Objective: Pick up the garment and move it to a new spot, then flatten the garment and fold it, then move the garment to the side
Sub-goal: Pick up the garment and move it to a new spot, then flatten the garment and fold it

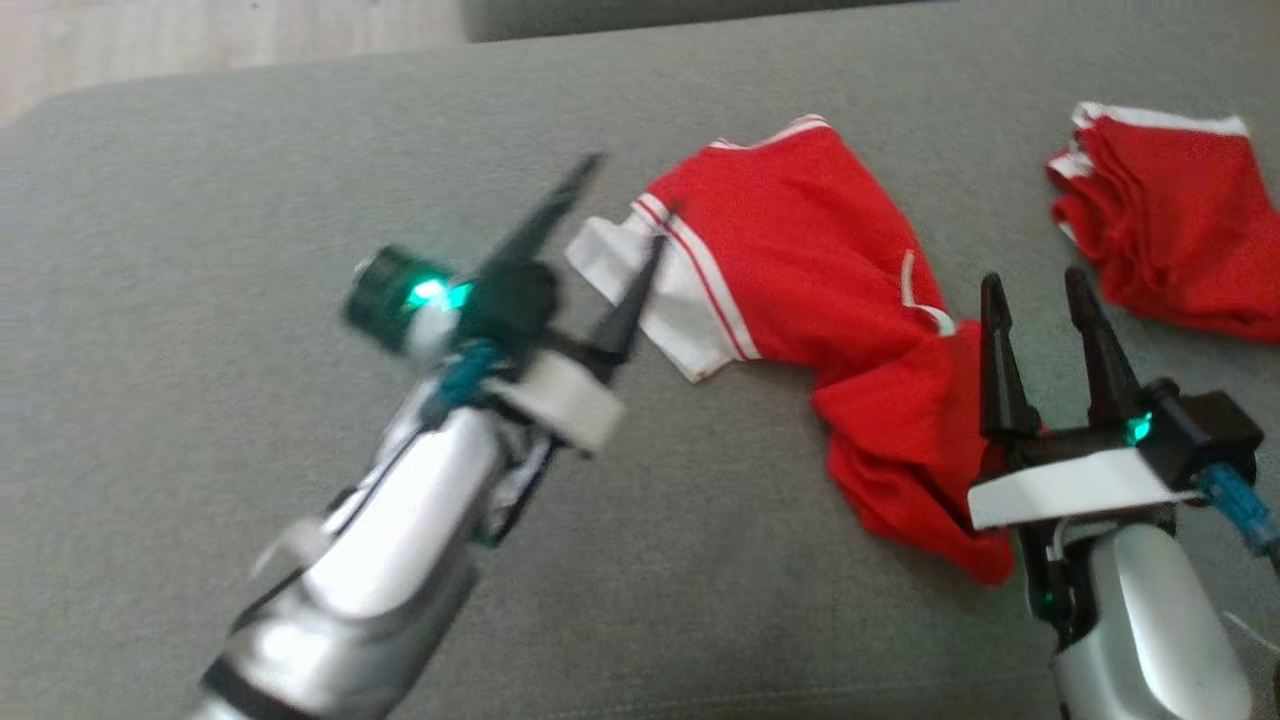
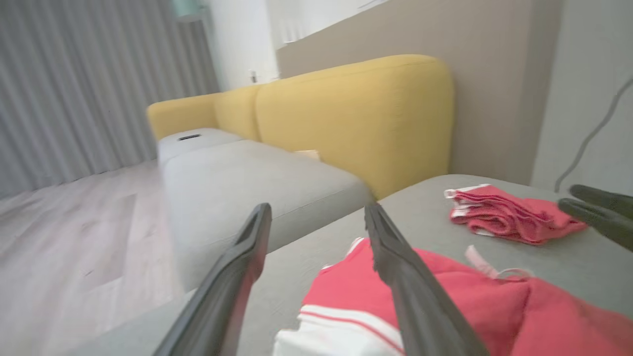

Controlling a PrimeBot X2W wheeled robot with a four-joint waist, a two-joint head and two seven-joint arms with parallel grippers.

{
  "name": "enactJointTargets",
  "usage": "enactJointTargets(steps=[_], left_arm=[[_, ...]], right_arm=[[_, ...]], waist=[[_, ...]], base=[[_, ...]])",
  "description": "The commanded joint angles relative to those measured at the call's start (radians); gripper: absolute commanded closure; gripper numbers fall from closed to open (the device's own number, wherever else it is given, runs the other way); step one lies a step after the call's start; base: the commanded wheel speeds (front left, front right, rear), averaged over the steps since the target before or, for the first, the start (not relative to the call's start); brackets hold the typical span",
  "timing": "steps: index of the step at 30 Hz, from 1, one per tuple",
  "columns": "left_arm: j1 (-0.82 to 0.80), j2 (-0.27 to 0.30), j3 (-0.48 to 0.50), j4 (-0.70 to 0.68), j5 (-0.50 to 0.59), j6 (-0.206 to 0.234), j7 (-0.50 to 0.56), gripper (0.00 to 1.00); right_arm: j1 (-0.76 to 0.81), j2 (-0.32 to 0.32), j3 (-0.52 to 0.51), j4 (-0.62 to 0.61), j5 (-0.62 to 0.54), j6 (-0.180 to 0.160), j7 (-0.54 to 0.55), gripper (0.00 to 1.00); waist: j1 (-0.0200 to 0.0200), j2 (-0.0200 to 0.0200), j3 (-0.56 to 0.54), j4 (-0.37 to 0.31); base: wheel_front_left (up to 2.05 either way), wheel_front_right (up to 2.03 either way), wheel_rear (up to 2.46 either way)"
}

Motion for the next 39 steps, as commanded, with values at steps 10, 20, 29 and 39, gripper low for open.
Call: enactJointTargets(steps=[10,20,29,39], left_arm=[[0.27,0.084,0.272,-0.153,-0.033,0.035,-0.005,0.0],[0.445,0.001,0.404,-0.251,0.011,-0.031,-0.005,0.0],[0.425,-0.043,0.439,-0.242,0.053,-0.104,-0.005,0.0],[0.407,-0.061,0.441,-0.216,0.052,-0.127,-0.005,0.0]], right_arm=[[0.048,-0.002,0.038,-0.02,-0.018,-0.001,-0.011,0.0],[0.071,-0.002,0.056,-0.021,-0.024,-0.001,-0.011,0.0],[-0.004,-0.002,0.173,-0.001,-0.092,-0.001,0.024,0.0],[-0.182,-0.031,0.3,0.284,-0.129,-0.001,0.17,0.0]], waist=[[0.0,0.0,-0.068,0.082],[0.0,0.0,-0.079,0.099],[0.0,0.0,-0.033,0.158],[0.0,0.0,0.015,0.267]], base=[[0.0,0.0,0.0],[0.0,0.0,0.0],[0.0,0.0,0.0],[0.0,0.0,0.0]])
